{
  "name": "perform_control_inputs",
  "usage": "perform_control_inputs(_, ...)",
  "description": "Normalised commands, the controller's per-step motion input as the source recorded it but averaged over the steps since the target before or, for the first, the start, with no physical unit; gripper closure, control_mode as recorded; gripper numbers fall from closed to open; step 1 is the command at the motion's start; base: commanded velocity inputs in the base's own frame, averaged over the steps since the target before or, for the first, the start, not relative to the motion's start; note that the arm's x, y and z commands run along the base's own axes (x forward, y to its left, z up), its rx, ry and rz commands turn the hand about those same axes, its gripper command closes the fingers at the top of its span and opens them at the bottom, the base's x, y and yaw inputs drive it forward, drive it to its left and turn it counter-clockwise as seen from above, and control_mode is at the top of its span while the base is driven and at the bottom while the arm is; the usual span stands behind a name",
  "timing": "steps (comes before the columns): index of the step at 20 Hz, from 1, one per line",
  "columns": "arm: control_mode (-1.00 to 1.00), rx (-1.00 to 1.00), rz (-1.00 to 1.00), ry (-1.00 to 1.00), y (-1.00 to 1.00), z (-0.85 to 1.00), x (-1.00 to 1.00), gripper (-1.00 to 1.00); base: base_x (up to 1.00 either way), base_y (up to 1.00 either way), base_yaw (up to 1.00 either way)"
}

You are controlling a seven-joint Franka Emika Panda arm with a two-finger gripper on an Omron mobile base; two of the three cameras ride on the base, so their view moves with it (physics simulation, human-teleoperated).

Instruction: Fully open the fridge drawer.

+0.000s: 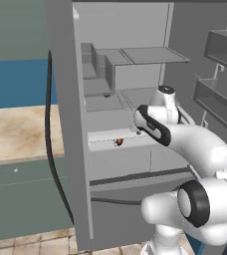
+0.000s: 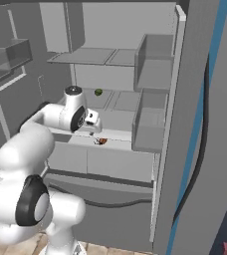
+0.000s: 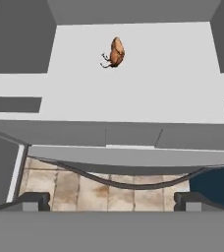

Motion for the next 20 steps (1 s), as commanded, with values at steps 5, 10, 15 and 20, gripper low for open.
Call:
perform_control_inputs(5, -1.00, 0.00, 0.00, 0.00, 0.00, -0.36, 0.24, -1.00, 0.00, 0.00, 0.00)
perform_control_inputs(10, -1.00, 0.00, 0.00, 0.00, 0.00, -0.27, 0.22, -1.00, 0.00, 0.00, 0.00)
perform_control_inputs(15, -1.00, 0.01, -0.03, -0.05, 0.00, -0.15, 0.24, -1.00, 0.00, 0.00, 0.00)
perform_control_inputs(20, -1.00, 0.02, -0.05, -0.06, 0.00, -0.06, 0.31, -1.00, 0.00, 0.00, 0.00)
